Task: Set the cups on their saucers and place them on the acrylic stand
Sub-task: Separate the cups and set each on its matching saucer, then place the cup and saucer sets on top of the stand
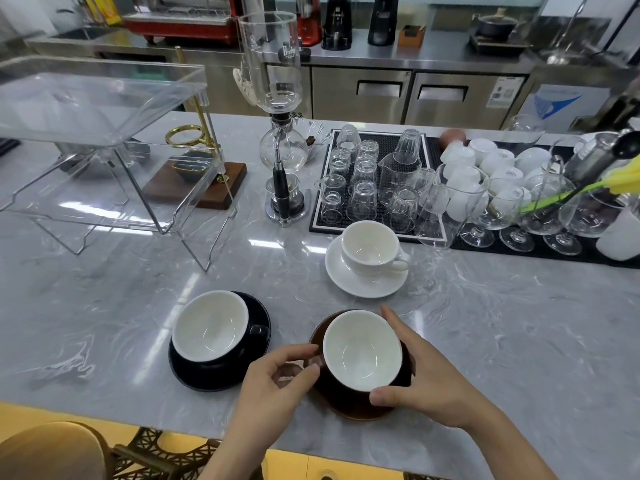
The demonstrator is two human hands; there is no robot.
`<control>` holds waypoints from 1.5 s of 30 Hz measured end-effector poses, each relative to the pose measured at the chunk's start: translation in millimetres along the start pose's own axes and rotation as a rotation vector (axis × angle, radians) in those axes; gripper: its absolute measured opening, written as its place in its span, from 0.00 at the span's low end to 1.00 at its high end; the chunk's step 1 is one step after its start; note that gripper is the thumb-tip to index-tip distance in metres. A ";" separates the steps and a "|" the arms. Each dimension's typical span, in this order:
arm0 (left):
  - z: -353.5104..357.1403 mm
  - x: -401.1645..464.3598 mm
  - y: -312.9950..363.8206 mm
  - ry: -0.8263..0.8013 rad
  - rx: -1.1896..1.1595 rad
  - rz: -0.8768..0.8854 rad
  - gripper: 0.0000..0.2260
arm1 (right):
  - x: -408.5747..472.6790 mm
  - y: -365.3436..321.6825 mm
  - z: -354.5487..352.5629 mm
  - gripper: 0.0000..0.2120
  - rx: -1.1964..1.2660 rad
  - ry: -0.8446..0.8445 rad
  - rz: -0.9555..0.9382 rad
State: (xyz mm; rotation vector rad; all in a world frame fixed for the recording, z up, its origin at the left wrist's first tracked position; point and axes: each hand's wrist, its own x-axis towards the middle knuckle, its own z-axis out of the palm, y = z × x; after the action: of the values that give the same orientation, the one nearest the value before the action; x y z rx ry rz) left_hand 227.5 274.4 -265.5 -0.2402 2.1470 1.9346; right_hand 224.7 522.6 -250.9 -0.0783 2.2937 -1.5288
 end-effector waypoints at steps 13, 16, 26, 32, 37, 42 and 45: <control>15.1 -9.4 -8.2 0.185 -0.245 -0.255 0.11 | -3.3 7.7 -4.3 0.10 0.121 0.461 0.183; 15.5 -8.0 -6.7 0.158 -0.227 -0.260 0.17 | -1.7 9.3 -3.9 0.13 0.189 0.406 0.248; 20.3 0.5 -7.4 0.101 -0.256 -0.341 0.26 | 1.0 1.8 -15.4 0.11 0.349 0.269 0.318; 22.9 5.3 -1.5 0.079 -0.244 -0.377 0.28 | 7.5 0.7 -20.9 0.13 0.355 0.232 0.342; 21.9 6.7 0.7 0.074 -0.222 -0.361 0.27 | 10.6 2.8 -24.8 0.22 0.372 0.182 0.362; 21.4 9.2 1.0 0.080 -0.211 -0.346 0.23 | 12.8 4.5 -25.2 0.26 0.356 0.195 0.361; 20.4 8.8 1.0 0.082 -0.230 -0.350 0.22 | 11.9 3.8 -23.9 0.17 0.368 0.212 0.355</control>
State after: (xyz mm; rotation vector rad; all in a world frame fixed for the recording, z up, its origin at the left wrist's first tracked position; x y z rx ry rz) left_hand 220.2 295.1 -269.0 -0.6978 1.7771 1.9830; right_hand 206.1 542.1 -249.7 0.5819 1.9902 -1.7943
